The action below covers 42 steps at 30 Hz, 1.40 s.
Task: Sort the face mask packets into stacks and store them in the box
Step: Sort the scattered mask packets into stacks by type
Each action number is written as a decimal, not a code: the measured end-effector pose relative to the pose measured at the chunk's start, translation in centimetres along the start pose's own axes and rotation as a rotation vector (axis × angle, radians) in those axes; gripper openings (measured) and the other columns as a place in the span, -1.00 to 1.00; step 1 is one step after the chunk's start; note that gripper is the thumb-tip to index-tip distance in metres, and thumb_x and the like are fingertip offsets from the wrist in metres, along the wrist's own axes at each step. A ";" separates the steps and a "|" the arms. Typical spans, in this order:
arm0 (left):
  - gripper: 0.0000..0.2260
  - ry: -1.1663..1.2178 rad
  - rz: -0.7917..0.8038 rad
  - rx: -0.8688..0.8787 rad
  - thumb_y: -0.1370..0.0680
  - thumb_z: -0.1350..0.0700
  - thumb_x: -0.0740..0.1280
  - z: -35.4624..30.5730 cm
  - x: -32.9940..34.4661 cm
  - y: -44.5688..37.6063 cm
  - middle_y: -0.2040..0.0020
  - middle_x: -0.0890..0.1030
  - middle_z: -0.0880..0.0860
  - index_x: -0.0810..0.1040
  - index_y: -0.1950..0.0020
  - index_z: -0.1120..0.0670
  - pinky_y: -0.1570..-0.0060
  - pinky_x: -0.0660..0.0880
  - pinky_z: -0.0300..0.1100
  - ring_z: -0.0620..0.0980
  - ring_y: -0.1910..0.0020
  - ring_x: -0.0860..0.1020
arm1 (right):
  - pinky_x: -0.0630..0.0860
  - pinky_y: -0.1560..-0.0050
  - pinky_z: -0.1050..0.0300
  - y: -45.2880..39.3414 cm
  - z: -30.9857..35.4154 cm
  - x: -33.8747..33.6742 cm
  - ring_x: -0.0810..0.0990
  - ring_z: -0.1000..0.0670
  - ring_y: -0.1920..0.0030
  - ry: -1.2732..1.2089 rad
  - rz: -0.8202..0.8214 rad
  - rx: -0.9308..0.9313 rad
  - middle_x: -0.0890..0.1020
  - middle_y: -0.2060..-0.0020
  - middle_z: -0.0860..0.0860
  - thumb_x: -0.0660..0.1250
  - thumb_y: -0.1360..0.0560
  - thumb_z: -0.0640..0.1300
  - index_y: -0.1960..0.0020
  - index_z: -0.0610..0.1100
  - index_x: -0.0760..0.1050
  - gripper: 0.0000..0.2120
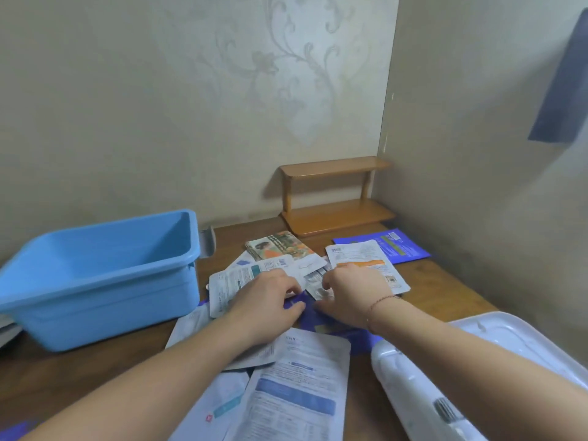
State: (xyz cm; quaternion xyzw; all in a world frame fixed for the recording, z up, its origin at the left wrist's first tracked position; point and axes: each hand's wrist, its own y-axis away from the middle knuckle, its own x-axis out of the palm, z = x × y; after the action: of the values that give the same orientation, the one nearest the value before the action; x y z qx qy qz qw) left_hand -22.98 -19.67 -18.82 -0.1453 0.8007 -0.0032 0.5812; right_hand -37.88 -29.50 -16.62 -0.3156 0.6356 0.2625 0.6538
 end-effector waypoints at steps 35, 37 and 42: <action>-0.64 -0.276 -0.107 0.506 -0.31 0.22 0.46 0.5 -0.5 2.6 0.01 0.71 -0.12 0.71 -0.07 -0.04 0.07 0.62 -0.16 -0.09 0.05 0.67 | -0.09 -0.46 -0.33 1.1 -10.2 2.4 -0.12 -0.01 -0.56 -0.090 0.262 0.074 0.03 -0.56 0.16 -0.01 -0.53 0.36 -0.45 0.34 0.15 -0.51; -0.54 -0.251 -0.183 0.406 -0.25 0.38 0.48 1.9 -1.2 2.9 -0.01 0.72 -0.06 0.71 -0.08 0.03 0.07 0.63 -0.14 -0.07 0.02 0.68 | -0.08 -0.50 -0.23 1.3 -9.3 2.1 -0.14 -0.03 -0.57 -0.096 0.181 0.048 0.04 -0.56 0.13 0.03 -0.55 0.32 -0.48 0.26 0.15 -0.48; -0.49 -0.348 -0.132 0.177 -0.36 0.33 0.45 4.3 -2.7 4.4 -0.20 0.65 -0.02 0.61 -0.27 0.01 -0.03 0.59 -0.05 0.04 -0.13 0.65 | -0.26 -0.50 -0.23 1.4 -5.9 1.8 -0.28 0.01 -0.55 -0.109 0.309 -0.141 -0.01 -0.56 0.16 0.10 -0.30 0.55 -0.53 0.24 0.02 -0.12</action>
State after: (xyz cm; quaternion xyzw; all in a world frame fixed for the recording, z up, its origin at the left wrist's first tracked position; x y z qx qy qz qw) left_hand -19.20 -14.08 -18.50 -0.1439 0.6735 -0.0865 0.7198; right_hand -42.76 -33.05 -18.49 -0.2445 0.6201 0.4203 0.6157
